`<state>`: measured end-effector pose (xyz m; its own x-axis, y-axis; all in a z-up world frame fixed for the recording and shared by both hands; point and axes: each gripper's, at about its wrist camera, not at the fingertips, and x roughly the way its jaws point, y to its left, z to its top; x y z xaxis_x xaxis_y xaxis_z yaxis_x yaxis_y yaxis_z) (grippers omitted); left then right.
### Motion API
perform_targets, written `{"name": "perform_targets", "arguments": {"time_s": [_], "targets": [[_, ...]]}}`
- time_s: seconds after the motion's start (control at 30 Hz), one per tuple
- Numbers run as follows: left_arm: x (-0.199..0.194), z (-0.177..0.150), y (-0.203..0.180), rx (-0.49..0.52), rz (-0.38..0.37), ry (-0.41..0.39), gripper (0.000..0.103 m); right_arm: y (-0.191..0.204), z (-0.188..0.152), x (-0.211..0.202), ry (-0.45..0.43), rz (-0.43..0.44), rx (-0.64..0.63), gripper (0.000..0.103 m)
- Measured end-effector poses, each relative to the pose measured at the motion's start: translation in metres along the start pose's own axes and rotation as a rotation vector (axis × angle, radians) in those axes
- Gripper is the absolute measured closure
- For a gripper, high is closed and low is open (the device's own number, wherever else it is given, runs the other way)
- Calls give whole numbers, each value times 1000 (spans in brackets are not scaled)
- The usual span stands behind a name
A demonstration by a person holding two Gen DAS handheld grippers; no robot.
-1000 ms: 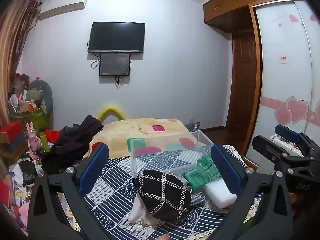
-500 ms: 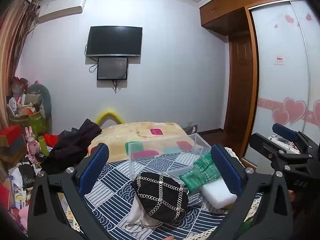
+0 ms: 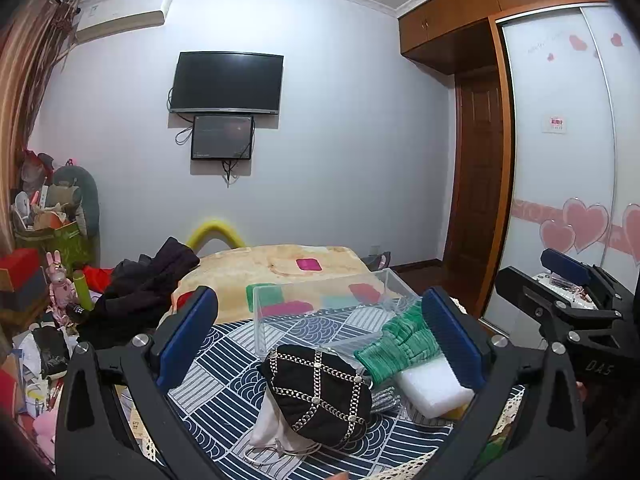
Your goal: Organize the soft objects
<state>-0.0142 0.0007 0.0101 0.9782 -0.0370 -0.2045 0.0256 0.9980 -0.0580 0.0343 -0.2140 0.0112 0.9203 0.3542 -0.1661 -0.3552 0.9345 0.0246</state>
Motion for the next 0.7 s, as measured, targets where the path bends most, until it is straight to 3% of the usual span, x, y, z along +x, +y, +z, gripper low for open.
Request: {"name": "perform_targets", "arguments": {"time_s": [0.7], "targets": [[2, -2, 0, -12, -6, 7, 0, 2, -1, -1, 1, 5, 4, 0]]}}
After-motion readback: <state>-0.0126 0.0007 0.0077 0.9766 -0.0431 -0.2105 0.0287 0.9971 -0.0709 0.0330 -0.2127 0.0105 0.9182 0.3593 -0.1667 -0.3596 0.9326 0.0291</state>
